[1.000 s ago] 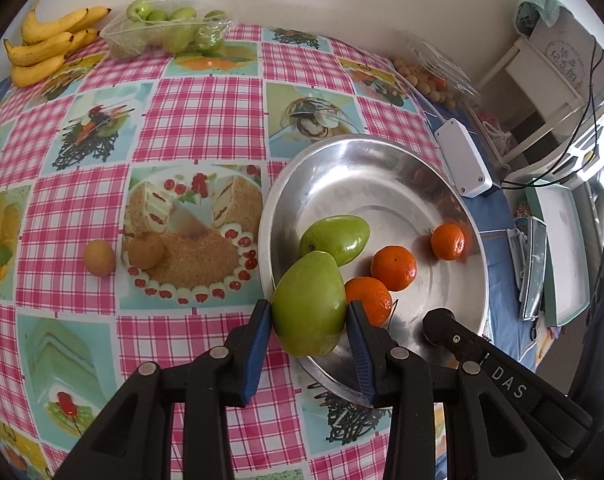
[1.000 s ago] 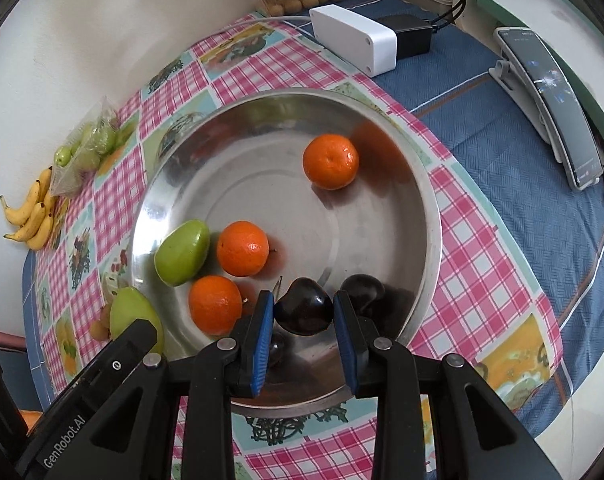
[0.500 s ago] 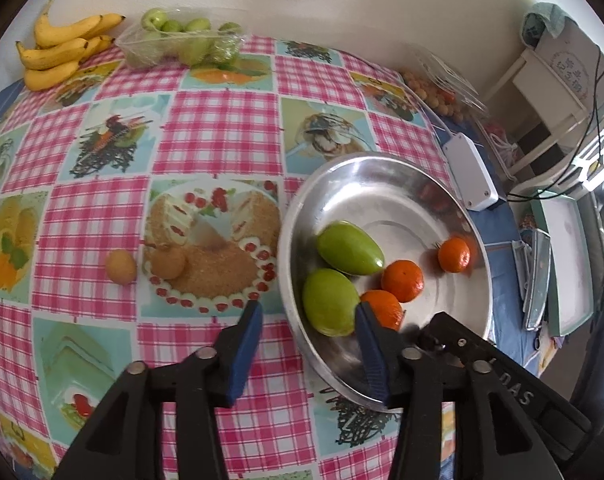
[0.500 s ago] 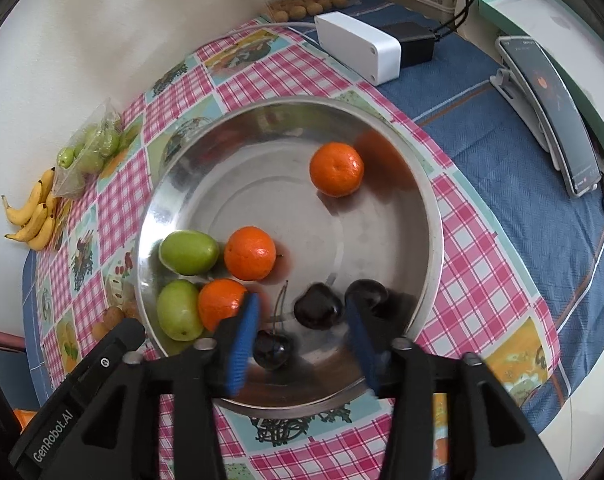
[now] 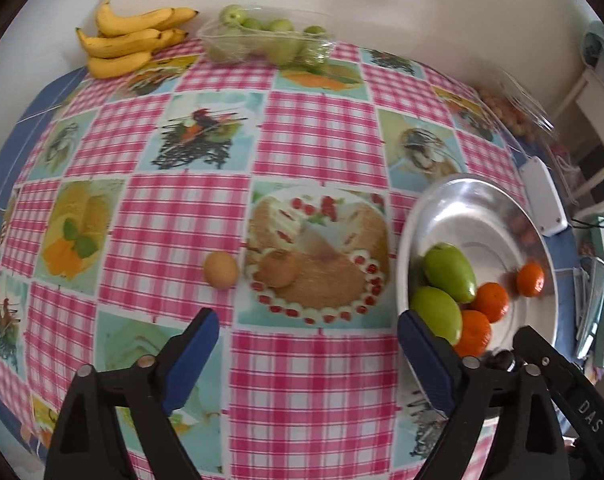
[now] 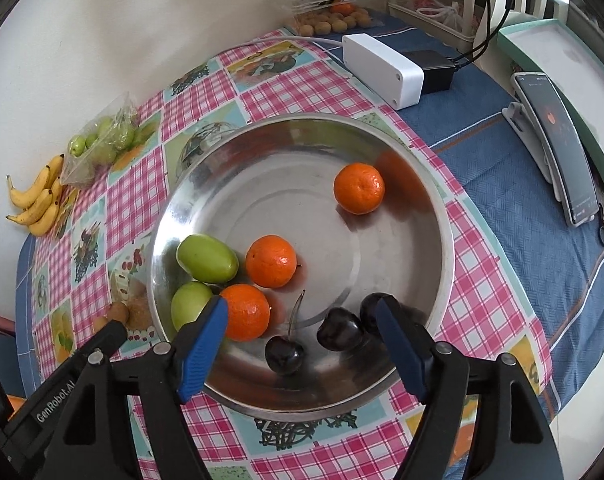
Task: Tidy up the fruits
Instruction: 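Withdraw both open tools from the bowl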
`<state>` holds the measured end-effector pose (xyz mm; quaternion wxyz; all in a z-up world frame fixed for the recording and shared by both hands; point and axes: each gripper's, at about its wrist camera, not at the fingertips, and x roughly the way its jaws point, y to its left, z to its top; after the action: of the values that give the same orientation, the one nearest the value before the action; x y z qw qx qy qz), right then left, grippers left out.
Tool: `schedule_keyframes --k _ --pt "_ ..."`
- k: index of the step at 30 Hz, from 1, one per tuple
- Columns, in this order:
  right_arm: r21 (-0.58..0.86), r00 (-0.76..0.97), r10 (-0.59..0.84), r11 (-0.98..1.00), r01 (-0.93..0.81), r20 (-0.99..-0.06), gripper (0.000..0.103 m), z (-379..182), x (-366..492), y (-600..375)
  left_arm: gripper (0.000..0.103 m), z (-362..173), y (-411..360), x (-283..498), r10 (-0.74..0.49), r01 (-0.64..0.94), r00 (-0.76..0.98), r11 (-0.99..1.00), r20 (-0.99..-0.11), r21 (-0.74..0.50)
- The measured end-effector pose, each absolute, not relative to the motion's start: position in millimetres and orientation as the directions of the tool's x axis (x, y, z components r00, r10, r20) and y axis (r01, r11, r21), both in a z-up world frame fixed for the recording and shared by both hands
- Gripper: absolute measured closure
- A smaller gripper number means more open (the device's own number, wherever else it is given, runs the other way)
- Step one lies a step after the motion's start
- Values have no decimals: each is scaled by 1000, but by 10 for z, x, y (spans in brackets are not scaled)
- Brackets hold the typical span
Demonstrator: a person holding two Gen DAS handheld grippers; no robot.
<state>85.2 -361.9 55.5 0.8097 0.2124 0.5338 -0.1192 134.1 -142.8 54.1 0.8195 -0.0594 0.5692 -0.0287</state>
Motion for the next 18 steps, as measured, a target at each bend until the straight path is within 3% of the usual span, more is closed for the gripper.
schedule_keyframes --k 1,3,4,18 --pt "214 400 32 883 419 -916 25 553 850 -3617 4 537 -1393 1343 -108 -30 354 992 -929 -126" --pt "212 401 31 885 415 -915 12 545 856 -3608 0 536 -1361 1343 -88 -47 370 992 -925 -113" --pt "207 403 26 886 415 -915 1 542 859 -3602 0 544 -1350 1341 -80 -54 376 993 -923 -108" --pt "177 382 9 895 408 -924 0 513 884 -3575 0 486 -1214 1349 -3 -90 367 995 -930 -39"
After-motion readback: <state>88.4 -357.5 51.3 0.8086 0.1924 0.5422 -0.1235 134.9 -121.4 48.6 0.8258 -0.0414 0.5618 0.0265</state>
